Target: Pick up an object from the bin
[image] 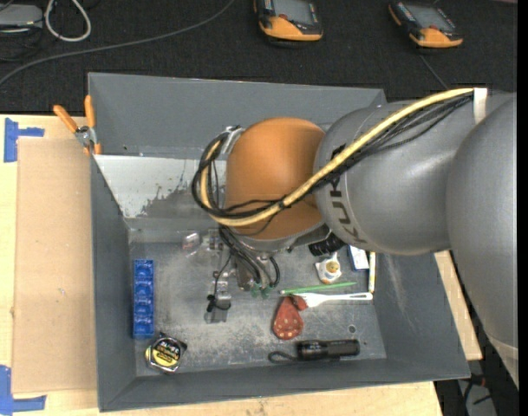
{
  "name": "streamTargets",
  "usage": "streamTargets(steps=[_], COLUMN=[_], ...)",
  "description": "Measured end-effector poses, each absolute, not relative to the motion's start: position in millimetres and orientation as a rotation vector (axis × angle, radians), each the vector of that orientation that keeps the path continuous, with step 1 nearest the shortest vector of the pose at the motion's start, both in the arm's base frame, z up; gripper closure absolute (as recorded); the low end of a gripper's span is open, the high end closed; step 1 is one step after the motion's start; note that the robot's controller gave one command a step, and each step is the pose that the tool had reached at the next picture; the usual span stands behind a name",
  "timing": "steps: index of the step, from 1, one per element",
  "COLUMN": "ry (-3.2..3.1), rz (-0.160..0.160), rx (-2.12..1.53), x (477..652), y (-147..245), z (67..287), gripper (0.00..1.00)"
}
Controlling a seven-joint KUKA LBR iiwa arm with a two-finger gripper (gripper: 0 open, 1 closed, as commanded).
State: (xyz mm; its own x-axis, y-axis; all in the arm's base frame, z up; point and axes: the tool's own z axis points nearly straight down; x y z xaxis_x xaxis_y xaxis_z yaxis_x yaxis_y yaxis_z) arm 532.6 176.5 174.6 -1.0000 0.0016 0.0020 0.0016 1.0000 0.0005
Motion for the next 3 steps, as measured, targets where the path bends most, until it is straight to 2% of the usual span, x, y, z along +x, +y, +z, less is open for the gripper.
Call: streamTargets(steps=[1, 2, 3], ry=[-3.128, -3.081, -2.955], rz=[-0.001, 0.0, -0.003], rx=[0.265, 0.625, 1.044], x=[506.7, 497.5, 478.6], y=[210.6, 240.3, 235.7], z=[115.2, 137.9, 98.7], gripper=[0.0, 0.0, 0.0])
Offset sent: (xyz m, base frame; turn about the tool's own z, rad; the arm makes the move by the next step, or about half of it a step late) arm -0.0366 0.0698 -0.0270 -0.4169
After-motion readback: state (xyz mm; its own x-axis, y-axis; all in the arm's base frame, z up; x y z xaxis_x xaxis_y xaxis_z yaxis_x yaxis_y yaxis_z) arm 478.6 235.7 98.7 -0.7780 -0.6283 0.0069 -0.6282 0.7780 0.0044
